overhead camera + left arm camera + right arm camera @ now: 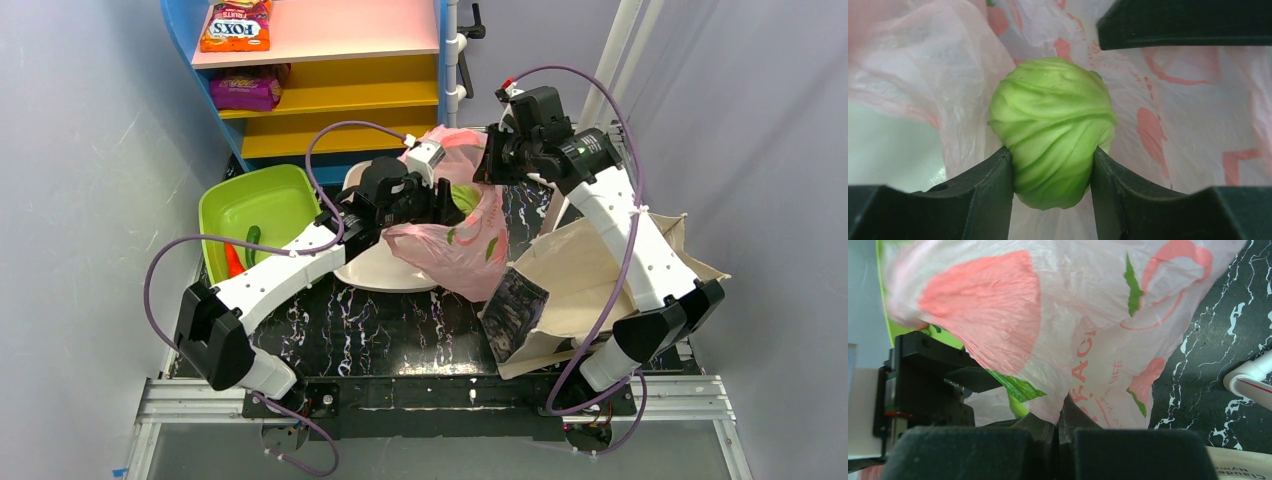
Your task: Place the food into the grocery bag and tie it
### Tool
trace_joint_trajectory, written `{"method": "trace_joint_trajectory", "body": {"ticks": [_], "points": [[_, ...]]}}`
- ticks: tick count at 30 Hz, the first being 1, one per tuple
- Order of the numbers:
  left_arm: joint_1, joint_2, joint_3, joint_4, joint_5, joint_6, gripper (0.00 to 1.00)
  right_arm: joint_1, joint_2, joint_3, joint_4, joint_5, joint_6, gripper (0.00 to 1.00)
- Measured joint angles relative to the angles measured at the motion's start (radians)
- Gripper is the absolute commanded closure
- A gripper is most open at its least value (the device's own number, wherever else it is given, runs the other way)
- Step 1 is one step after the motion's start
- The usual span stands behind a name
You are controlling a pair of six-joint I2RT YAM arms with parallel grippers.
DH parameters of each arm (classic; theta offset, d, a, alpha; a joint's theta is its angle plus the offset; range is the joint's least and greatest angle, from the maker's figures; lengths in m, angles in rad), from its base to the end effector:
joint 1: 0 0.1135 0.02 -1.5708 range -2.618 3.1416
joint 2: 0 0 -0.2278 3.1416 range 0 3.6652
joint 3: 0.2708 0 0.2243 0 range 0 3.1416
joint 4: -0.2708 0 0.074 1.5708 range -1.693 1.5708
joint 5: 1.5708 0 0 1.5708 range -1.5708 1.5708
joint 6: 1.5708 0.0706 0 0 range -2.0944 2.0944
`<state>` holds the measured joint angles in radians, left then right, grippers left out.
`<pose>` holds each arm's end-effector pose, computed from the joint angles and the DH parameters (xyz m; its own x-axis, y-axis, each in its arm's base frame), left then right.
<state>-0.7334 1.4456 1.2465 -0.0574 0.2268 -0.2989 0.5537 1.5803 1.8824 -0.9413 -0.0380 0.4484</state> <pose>0.2519 -0.2484 0.3194 -0.4198 -0.0080 -0.9076 0.7223 0.6026 -0.3393 0.2764 0.1741 0.3766 -0.6963 0.0789 -0.7134 -0.2769 0.8875 0.3684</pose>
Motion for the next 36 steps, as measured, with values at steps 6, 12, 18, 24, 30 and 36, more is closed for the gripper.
{"method": "trace_joint_trajectory", "body": {"ticks": [6, 12, 18, 24, 30, 36], "points": [[0.000, 0.035, 0.005, 0.027, -0.004, -0.006, 1.00, -0.005, -0.028, 0.000, 0.000, -0.018, 0.005, 0.99], [-0.002, 0.061, 0.021, -0.060, -0.146, 0.044, 1.00, -0.010, -0.040, -0.001, 0.000, -0.019, 0.005, 0.99], [-0.002, 0.061, 0.021, -0.146, -0.322, 0.111, 1.00, -0.013, -0.052, -0.014, 0.000, -0.021, 0.005, 0.99], [-0.002, 0.061, 0.021, -0.175, -0.305, 0.115, 0.97, -0.015, -0.052, -0.014, 0.000, -0.031, 0.005, 0.99], [-0.002, 0.061, 0.044, -0.163, -0.066, 0.083, 0.81, -0.016, -0.051, -0.014, 0.000, -0.045, 0.005, 0.99], [-0.003, 0.060, 0.045, -0.105, 0.049, 0.043, 0.74, -0.016, -0.049, -0.014, 0.000, -0.049, 0.005, 0.99]]}}
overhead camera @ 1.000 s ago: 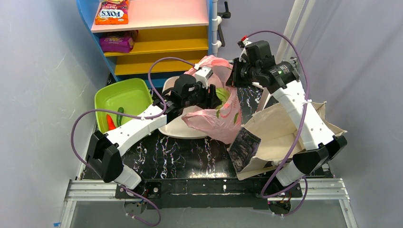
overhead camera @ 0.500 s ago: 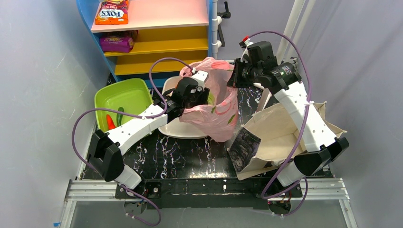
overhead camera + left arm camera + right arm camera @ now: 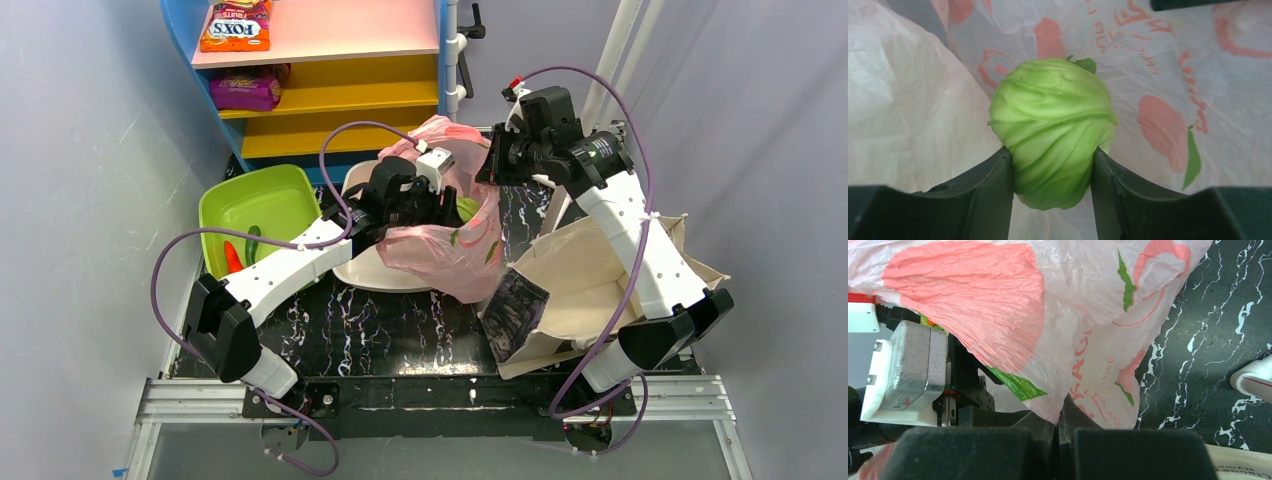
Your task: Place the food into the grocery bag and tie it
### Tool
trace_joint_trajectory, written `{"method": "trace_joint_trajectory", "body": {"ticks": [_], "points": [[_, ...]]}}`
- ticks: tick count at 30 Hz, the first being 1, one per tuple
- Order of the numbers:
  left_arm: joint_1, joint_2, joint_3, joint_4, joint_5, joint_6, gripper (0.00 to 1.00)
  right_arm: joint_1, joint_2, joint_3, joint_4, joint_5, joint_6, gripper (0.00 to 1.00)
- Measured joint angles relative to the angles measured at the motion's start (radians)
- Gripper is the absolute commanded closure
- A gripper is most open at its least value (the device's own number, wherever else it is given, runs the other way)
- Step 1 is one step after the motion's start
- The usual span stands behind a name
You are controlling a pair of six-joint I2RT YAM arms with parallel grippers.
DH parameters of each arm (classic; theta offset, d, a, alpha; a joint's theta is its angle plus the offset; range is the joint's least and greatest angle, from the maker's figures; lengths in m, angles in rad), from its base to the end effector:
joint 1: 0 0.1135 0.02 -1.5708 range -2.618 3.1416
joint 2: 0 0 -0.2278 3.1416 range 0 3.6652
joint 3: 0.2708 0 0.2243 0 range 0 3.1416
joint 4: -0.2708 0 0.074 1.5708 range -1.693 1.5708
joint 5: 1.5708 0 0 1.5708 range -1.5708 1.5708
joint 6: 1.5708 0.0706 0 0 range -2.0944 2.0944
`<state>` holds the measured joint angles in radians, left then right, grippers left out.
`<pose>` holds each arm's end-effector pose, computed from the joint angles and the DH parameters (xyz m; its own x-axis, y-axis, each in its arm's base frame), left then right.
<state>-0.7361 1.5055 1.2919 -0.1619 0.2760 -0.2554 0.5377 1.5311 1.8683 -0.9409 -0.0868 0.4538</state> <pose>0.2547 -0.2567 0.3016 -0.4736 0.1011 -0.8749 0.7382 0.5874 -0.3317 0.2665 0.1660 0.3873 -0.6888 0.0978 -0.7183 -0.2999 0.8637 0.4051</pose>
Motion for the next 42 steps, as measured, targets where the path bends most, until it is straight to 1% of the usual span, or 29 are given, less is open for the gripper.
{"method": "trace_joint_trajectory", "body": {"ticks": [2, 3, 4, 5, 8, 9, 10, 11, 27, 33, 42], "points": [[0.000, 0.000, 0.000, 0.014, 0.018, -0.011, 0.73, 0.000, 0.002, 0.000, 0.000, -0.001, 0.000, 0.99], [0.000, 0.000, 0.000, 0.019, 0.024, -0.016, 0.70, 0.000, 0.002, 0.000, 0.000, -0.002, 0.000, 0.99], [0.000, 0.000, 0.000, 0.023, 0.029, -0.021, 0.64, 0.000, 0.003, 0.000, 0.000, -0.002, 0.000, 0.99], [0.000, 0.001, 0.000, 0.027, 0.033, -0.026, 0.56, 0.000, 0.003, 0.000, 0.000, -0.002, 0.000, 0.99], [0.000, 0.007, 0.000, 0.043, 0.048, -0.038, 0.25, 0.000, 0.003, 0.000, 0.000, -0.002, 0.000, 0.99], [0.000, 0.008, -0.001, 0.048, 0.051, -0.043, 0.17, 0.000, 0.003, 0.000, 0.000, -0.002, 0.000, 0.99], [0.000, 0.009, -0.003, 0.053, 0.054, -0.048, 0.05, 0.000, 0.003, 0.000, 0.000, -0.002, 0.000, 0.99], [0.000, 0.009, -0.004, 0.055, 0.057, -0.048, 0.02, 0.000, 0.003, 0.000, 0.000, -0.002, 0.000, 0.99], [0.000, -0.002, -0.010, 0.093, 0.086, -0.074, 0.02, -0.001, 0.003, -0.001, -0.001, -0.002, 0.011, 0.99], [0.000, -0.055, -0.010, 0.054, 0.069, -0.070, 0.02, -0.001, 0.008, -0.002, 0.000, -0.003, 0.014, 0.99], [0.000, -0.157, -0.010, -0.037, -0.007, -0.049, 0.02, -0.001, 0.016, -0.021, 0.006, -0.002, 0.014, 0.99]]}}
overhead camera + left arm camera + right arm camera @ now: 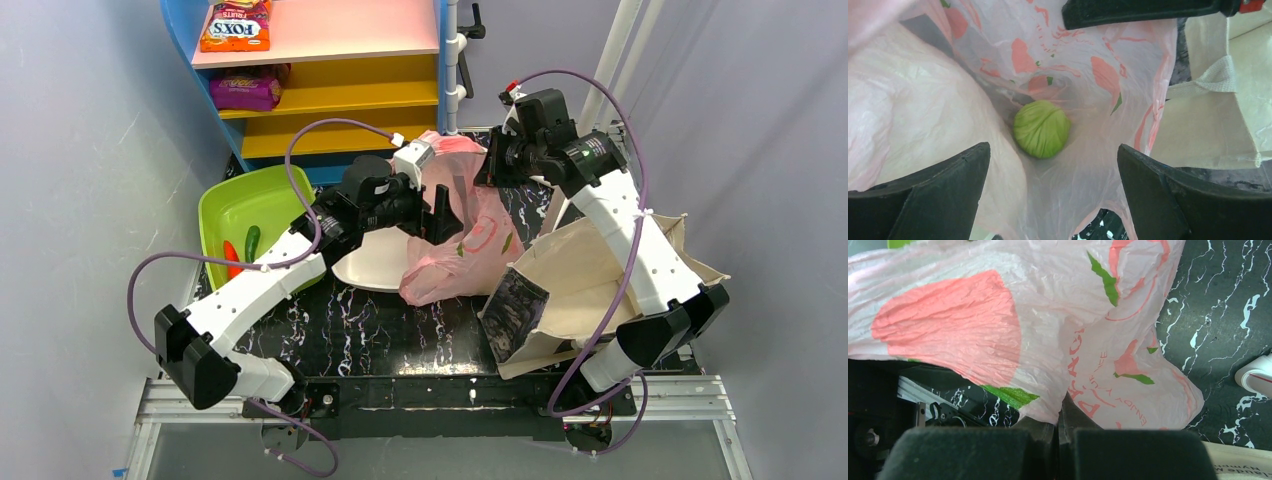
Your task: Place the food into the grocery bag and tie it
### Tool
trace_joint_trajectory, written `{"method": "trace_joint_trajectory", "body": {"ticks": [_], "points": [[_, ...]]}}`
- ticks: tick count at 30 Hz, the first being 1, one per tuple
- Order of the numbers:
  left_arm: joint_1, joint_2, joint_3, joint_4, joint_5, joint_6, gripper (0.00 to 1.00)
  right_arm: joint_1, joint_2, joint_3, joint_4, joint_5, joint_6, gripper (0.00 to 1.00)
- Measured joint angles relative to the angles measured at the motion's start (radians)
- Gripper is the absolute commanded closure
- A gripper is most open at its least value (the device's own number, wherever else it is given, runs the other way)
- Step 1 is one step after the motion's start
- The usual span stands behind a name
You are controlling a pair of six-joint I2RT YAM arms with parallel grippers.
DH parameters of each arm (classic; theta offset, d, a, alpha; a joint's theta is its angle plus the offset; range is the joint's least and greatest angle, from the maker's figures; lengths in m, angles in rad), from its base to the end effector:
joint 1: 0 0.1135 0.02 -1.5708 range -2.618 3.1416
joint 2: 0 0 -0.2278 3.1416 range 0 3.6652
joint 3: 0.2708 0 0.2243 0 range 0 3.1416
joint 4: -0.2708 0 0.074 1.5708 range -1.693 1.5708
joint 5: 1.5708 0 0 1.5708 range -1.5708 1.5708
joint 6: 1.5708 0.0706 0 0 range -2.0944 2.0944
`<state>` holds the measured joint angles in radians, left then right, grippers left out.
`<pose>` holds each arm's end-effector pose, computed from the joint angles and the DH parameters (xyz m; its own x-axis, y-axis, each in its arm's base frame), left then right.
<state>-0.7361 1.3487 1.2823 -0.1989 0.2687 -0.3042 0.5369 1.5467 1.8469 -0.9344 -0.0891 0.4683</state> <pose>0.2294 -0.2331 0.3440 -0.4361 0.0055 -0.8999 0.7405 0.5703 -0.3555 0.2713 0.1688 0.3769 -0.7121 0.0994 -0.6950 -0.2797 0.8678 0.4106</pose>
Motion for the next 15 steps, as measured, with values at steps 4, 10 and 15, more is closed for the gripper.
{"method": "trace_joint_trajectory", "body": {"ticks": [4, 10, 15], "points": [[0.001, -0.010, 0.030, -0.096, -0.048, 0.009, 0.02, 0.000, 0.003, -0.004, 0.002, 0.000, 0.000, 0.99], [0.003, -0.026, 0.108, -0.257, -0.140, 0.029, 0.02, 0.001, 0.043, 0.014, -0.019, 0.000, 0.000, 0.99], [0.014, -0.073, 0.152, -0.384, -0.221, 0.050, 0.02, 0.008, 0.080, 0.045, -0.053, -0.009, 0.001, 0.99]]}}
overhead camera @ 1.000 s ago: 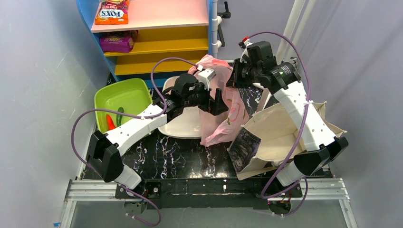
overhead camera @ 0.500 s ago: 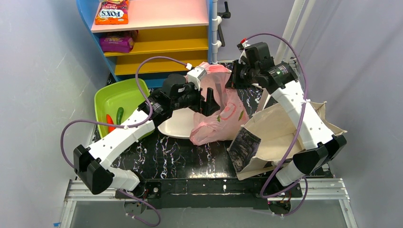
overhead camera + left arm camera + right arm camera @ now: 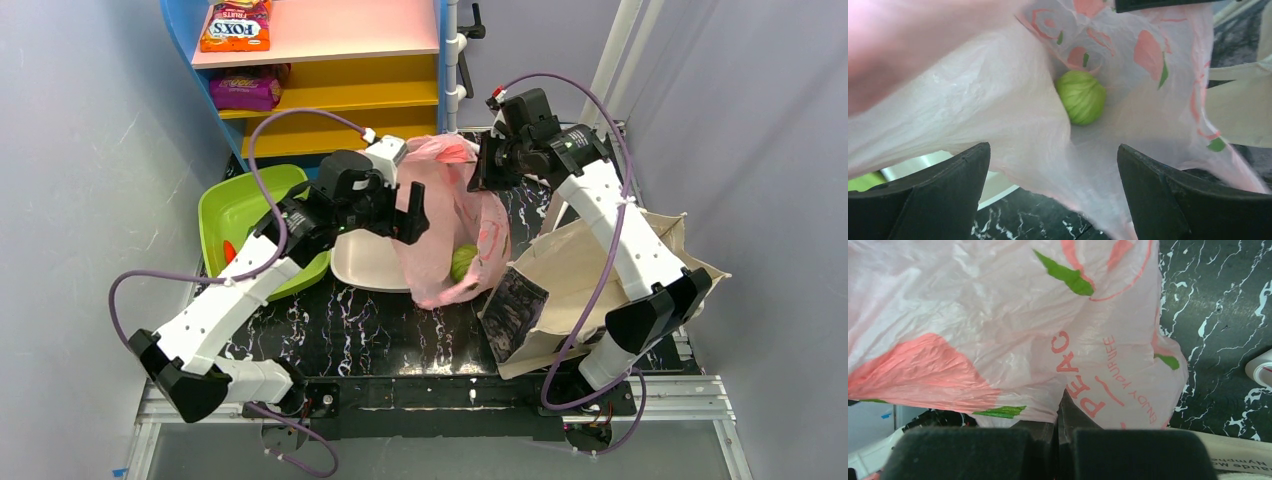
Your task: Place the food into the grocery bag and tie it
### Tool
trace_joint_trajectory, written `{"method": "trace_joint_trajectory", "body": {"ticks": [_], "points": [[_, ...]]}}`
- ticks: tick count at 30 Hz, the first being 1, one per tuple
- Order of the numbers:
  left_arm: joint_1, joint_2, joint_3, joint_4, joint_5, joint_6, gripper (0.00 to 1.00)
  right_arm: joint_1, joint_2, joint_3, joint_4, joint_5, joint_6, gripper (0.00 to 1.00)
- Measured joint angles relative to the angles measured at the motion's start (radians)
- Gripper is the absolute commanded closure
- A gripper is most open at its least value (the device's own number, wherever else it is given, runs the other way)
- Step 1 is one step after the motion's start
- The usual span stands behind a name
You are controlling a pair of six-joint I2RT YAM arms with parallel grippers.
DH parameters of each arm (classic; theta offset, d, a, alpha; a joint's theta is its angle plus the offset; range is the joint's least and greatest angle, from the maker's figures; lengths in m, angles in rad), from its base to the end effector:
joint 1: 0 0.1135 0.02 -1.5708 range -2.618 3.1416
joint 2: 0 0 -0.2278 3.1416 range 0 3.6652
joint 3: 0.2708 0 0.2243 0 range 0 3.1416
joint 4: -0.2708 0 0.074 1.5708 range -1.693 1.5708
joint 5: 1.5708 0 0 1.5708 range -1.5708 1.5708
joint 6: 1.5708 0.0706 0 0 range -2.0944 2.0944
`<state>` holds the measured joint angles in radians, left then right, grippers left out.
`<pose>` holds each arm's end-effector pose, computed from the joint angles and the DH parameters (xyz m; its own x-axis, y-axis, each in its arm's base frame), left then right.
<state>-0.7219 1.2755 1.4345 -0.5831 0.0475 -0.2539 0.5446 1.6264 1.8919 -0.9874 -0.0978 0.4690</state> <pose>0.2149 -0.1937 0.3654 -0.4729 0.0821 -0.8773 0.5928 0.7663 -0.2478 0.2819 0.1788 0.3602 -0.7656 0.0622 -0.6403 -0.2604 0.8802 0.3968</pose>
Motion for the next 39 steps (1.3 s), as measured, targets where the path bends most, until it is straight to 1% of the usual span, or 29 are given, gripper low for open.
{"method": "trace_joint_trajectory", "body": {"ticks": [3, 7, 9, 13, 16, 19, 21, 23, 26, 28, 32, 39], "points": [[0.027, -0.031, 0.030, -0.071, -0.060, 0.009, 0.02, 0.003, 0.010, 0.006, -0.014, -0.003, 0.002, 0.99], [0.126, -0.082, 0.062, -0.119, -0.095, 0.008, 0.02, -0.002, 0.037, 0.034, -0.049, -0.006, 0.002, 0.99], [0.180, -0.096, 0.076, -0.135, -0.082, -0.001, 0.02, -0.001, 0.054, 0.048, -0.058, -0.010, 0.000, 0.99], [0.295, -0.088, 0.124, -0.187, 0.060, -0.019, 0.02, -0.001, 0.082, 0.063, -0.066, -0.014, -0.010, 0.99], [0.312, -0.089, 0.131, -0.203, 0.095, -0.014, 0.02, -0.002, 0.097, 0.078, -0.067, -0.013, -0.017, 0.99], [0.320, -0.086, 0.111, -0.190, 0.059, -0.011, 0.02, -0.006, 0.099, 0.084, -0.065, 0.006, -0.001, 0.99], [0.347, -0.077, 0.072, -0.152, 0.044, -0.026, 0.02, -0.014, 0.099, 0.083, -0.065, 0.026, 0.021, 0.99], [0.380, -0.058, 0.005, -0.079, 0.038, -0.044, 0.02, -0.029, 0.099, 0.082, -0.066, 0.049, 0.053, 0.99], [0.404, -0.004, -0.098, 0.026, 0.019, -0.072, 0.02, -0.058, 0.099, 0.077, -0.068, 0.071, 0.090, 0.99], [0.408, 0.048, -0.140, 0.086, 0.014, -0.080, 0.02, -0.076, 0.098, 0.067, -0.065, 0.082, 0.109, 0.99], [0.412, 0.178, -0.163, 0.215, 0.013, -0.087, 0.02, -0.106, 0.093, 0.032, -0.060, 0.103, 0.136, 0.99], [0.412, 0.329, -0.169, 0.436, 0.031, -0.086, 0.02, -0.117, 0.058, -0.005, -0.034, 0.106, 0.154, 0.99]]}}
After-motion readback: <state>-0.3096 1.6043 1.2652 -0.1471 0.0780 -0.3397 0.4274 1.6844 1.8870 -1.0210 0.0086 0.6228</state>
